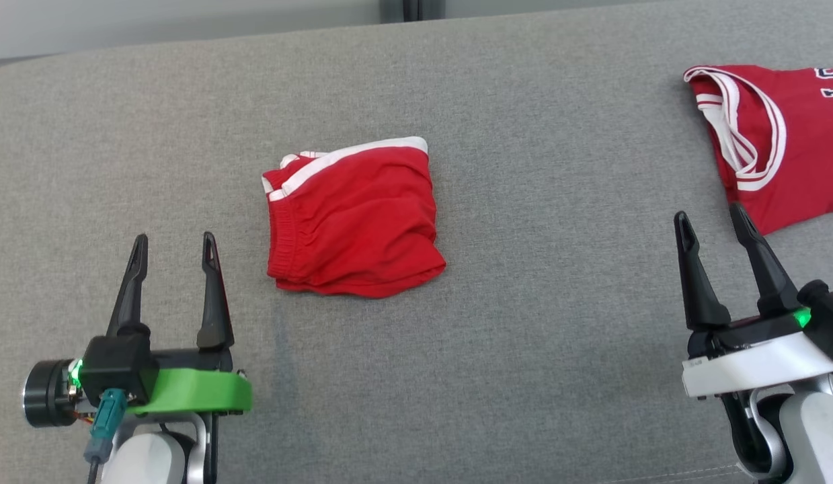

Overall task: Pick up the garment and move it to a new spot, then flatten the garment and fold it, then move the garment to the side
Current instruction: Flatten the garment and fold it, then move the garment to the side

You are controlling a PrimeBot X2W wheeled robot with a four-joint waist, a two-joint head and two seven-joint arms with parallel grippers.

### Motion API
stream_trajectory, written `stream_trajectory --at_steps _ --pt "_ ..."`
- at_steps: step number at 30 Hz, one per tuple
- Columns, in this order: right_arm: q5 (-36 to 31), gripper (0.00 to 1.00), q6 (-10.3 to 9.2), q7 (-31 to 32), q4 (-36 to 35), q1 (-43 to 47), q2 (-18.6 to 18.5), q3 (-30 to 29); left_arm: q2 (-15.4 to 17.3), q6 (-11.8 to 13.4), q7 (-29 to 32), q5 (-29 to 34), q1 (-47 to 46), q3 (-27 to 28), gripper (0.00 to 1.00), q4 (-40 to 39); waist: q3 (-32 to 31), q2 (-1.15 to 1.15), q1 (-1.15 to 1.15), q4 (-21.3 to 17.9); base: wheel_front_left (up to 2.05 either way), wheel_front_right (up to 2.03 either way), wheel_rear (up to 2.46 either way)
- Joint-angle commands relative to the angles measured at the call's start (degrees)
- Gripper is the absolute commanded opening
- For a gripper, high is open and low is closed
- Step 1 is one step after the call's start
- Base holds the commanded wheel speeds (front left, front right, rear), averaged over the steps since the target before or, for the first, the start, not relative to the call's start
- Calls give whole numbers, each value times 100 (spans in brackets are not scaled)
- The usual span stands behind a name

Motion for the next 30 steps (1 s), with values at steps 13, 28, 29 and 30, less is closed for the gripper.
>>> stream_trajectory --at_steps 13,28,29,30 --pt "-224 100 0 499 -519 853 147 -148 80 132 32 -53 905 -105 100 23 -948 0 0 -119 0 0 0" --pt "-252 100 0 886 -741 1209 210 -204 107 64 46 -196 1109 -194 100 236 -1332 0 0 -108 0 0 0" --pt "-255 100 0 896 -749 1218 215 -207 110 67 51 -204 1108 -196 100 241 -1337 0 0 -108 0 0 0" --pt "-252 100 0 898 -753 1224 221 -213 116 68 53 -208 1110 -196 100 248 -1336 0 0 -107 0 0 0"
